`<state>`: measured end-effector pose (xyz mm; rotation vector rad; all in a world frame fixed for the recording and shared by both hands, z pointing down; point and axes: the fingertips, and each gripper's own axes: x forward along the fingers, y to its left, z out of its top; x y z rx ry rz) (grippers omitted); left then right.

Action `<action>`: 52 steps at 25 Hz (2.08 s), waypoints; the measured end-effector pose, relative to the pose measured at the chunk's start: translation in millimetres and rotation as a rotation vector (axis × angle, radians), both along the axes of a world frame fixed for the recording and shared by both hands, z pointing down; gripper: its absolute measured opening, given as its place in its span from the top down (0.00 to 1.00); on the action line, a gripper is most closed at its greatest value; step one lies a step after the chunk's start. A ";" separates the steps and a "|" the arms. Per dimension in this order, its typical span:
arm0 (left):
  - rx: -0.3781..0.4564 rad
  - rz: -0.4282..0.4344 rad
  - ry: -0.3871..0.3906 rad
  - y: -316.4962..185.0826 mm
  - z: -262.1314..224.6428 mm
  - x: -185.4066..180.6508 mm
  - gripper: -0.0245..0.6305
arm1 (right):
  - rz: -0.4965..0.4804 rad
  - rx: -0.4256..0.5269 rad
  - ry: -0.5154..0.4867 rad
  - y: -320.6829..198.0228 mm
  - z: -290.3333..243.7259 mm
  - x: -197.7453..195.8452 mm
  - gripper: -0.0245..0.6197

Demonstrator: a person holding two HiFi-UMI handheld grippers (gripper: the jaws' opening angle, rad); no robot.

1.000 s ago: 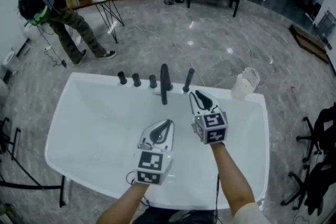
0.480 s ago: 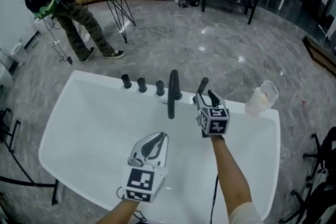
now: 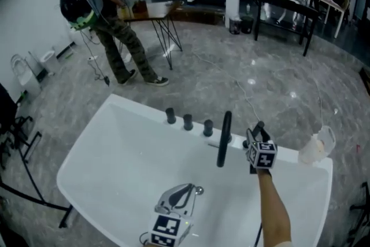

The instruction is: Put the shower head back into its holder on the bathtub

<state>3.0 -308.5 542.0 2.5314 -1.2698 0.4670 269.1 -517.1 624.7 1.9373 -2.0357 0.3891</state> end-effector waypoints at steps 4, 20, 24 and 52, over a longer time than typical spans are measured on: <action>0.015 -0.031 0.004 -2.4 -6.2 -9.2 0.93 | 0.015 -0.009 0.027 -9.3 6.9 2.0 0.75; 0.052 -0.050 0.009 6.1 -25.4 -27.9 0.93 | 0.020 0.018 -0.006 -10.7 -13.1 3.7 0.75; 0.046 -0.046 0.025 4.3 -25.5 -20.1 0.93 | -0.058 0.099 0.014 -15.7 -66.8 -7.5 0.75; 0.160 0.052 0.148 75.8 -156.8 18.9 0.93 | -0.065 0.335 0.012 240.6 -273.2 -72.0 0.75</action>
